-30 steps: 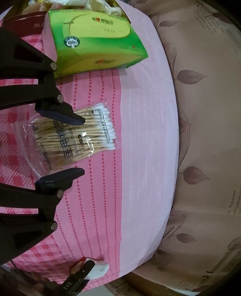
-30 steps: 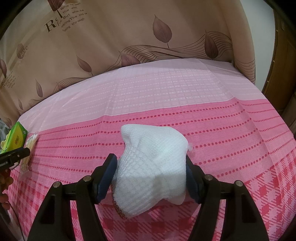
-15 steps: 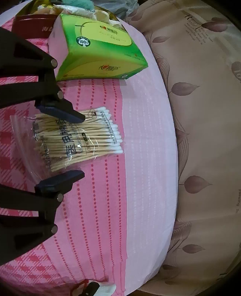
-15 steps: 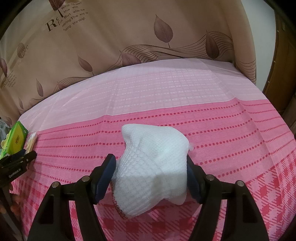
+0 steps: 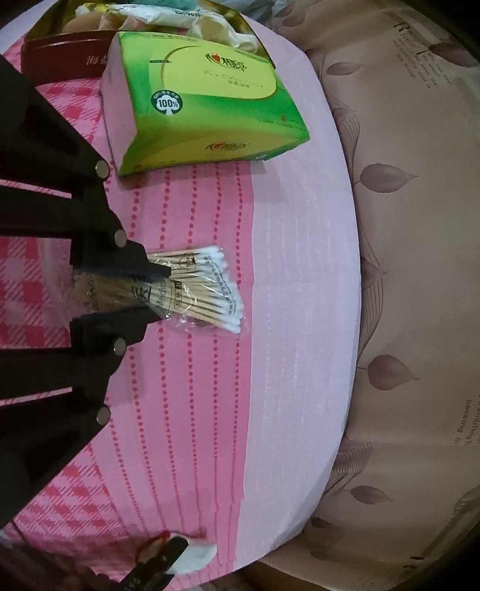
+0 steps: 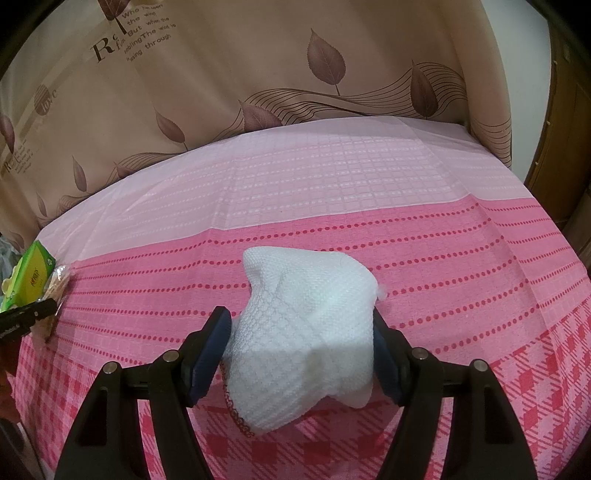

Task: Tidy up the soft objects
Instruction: 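Lower the cotton swab pack into the gold tin and open the left tool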

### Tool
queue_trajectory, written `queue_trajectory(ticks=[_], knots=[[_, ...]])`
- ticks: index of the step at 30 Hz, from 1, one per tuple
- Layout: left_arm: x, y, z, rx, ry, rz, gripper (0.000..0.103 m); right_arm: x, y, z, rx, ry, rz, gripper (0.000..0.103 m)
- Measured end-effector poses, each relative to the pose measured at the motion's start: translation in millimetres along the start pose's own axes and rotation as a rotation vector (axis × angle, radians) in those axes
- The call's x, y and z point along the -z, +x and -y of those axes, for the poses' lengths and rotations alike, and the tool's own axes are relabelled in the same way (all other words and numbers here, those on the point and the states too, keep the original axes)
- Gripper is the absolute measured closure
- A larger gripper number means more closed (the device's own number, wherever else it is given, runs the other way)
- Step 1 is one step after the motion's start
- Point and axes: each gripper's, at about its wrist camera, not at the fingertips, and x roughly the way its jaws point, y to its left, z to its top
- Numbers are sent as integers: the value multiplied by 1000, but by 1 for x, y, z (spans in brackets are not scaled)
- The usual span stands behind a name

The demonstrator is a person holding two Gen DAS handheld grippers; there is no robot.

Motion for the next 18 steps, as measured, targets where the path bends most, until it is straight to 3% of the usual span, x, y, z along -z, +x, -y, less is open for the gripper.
queue_trajectory(ticks=[18], knots=[[3, -50, 7, 26, 39, 41, 89, 2, 1, -4, 21, -18, -5, 33]])
